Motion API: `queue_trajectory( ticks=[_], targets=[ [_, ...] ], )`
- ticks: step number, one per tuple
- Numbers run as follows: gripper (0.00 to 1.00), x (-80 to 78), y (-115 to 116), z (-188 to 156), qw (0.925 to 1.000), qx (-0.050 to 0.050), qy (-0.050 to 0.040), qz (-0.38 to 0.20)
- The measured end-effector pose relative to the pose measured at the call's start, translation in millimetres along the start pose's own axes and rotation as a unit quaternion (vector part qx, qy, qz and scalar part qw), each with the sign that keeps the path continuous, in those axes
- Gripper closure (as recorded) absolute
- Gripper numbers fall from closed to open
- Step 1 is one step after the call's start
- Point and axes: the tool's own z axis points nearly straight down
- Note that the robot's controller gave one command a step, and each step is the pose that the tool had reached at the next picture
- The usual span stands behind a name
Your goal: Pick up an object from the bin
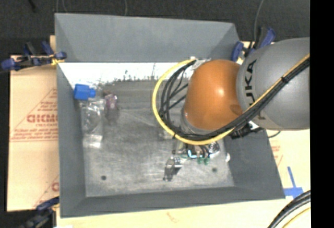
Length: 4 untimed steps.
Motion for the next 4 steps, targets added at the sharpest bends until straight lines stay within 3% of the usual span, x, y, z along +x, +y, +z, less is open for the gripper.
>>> queue_trajectory(
  ticks=[1, 2, 3, 4],
  targets=[
    [0.00, -3.3, -74, 66, 0.9998, 0.002, -0.0014, 0.020],
    [0.00, -19.9, -96, 95, 0.9991, 0.000, -0.0175, 0.037],
    [1.00, -18.5, -96, 93, 0.9992, -0.001, -0.0147, 0.038],
    [1.00, -10.7, -106, -62, 0.9969, 0.002, -0.0081, -0.078]
  ],
)
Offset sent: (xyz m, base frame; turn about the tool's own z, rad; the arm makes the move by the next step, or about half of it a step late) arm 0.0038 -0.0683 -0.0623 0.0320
